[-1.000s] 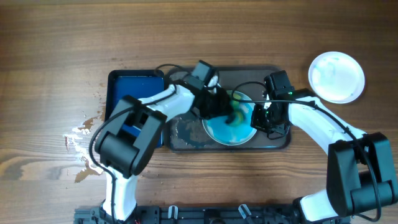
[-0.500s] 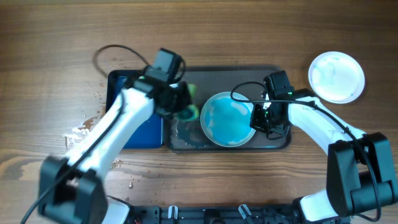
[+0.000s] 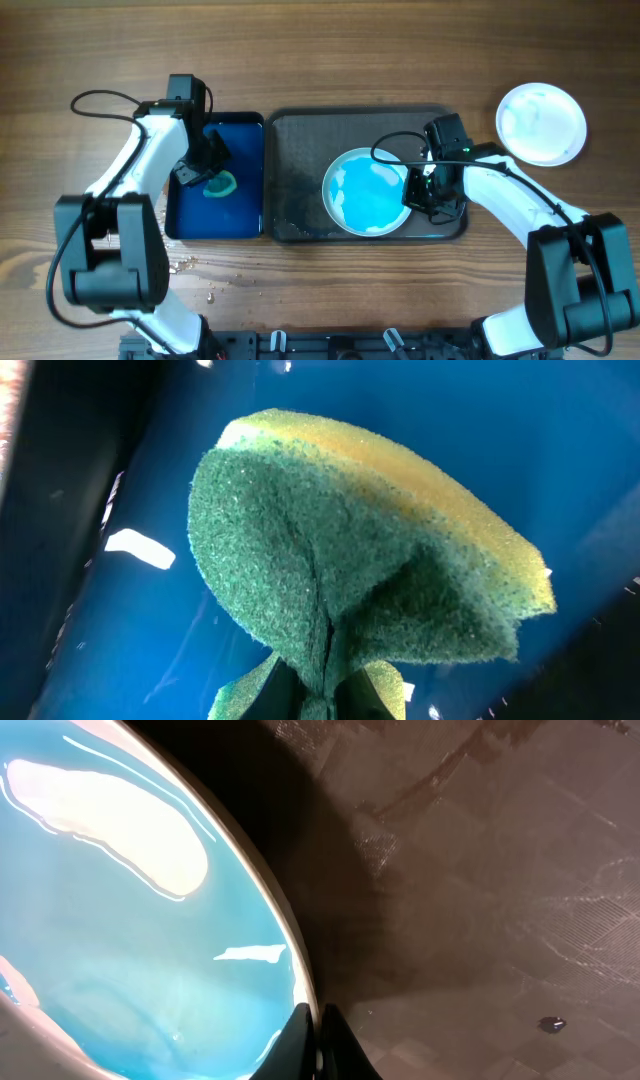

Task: Clean dirty plates on tray and stack at the side
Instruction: 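Scrub the blue stain on the held plate with the left-gripper sponge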

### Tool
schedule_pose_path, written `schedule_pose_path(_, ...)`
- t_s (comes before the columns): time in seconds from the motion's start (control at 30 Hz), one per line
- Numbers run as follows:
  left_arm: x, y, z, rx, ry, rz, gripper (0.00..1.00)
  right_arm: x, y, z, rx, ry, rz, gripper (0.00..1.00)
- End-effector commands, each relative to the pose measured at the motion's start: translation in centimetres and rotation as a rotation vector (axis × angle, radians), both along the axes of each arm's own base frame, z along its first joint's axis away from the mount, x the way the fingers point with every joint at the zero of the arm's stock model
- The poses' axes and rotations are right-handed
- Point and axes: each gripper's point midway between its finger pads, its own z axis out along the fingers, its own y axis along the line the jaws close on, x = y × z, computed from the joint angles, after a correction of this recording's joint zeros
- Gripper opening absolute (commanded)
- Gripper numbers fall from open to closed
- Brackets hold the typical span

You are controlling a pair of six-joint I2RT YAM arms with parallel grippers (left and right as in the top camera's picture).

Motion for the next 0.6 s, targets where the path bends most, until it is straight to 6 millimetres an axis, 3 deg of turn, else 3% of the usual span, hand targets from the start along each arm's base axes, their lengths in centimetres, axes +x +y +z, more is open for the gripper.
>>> schedule_pose_path(0.0, -0.1, 0.2, -1.3, 0.012, 0.029, -0.023, 0.20, 0.2, -0.2, 0.1, -0.016, -0.001, -0.002, 0.05)
schedule_pose_path(0.03, -0.2, 0.2, -1.3, 0.012, 0.032, -0.023, 0.66, 0.2, -0.2, 0.1, -0.016, -0.001, -0.001, 0.04)
schedule_pose_path(0.07, -0.3, 0.2, -1.3, 0.012, 0.034, -0.023, 0.95, 0.2, -0.2, 0.1, -0.016, -0.001, -0.002, 0.04)
schedule_pose_path(0.1, -0.4, 0.3, -1.3, 0.012, 0.040, -0.023, 1.00, 0.1, -0.2, 0.0, -0.015, -0.001, -0.002, 0.04)
schedule_pose_path(0.2, -0.3, 0.2, 0.9, 0.012, -0.010, -0.024, 1.00, 0.0, -0.2, 0.0, -0.017, 0.003, 0.000, 0.04)
schedule_pose_path(0.3, -0.3, 0.2, 8.2, 0.038, -0.207, -0.033, 1.00, 0.1, -0.2, 0.0, -0.017, 0.001, 0.004, 0.04)
schedule_pose_path(0.33, -0.9, 0.3, 10.9, 0.062, -0.276, -0.038, 1.00, 0.1, -0.2, 0.0, -0.017, -0.005, 0.018, 0.04)
schedule_pose_path(0.43, -3.0, -0.2, 15.8, 0.083, -0.400, -0.061, 1.00, 0.3, -0.2, 0.1, -0.017, -0.019, 0.050, 0.05)
schedule_pose_path(0.57, -8.0, -1.2, 20.5, 0.061, -0.516, -0.109, 1.00, 1.2, 0.0, 0.4, -0.015, -0.070, 0.118, 0.04)
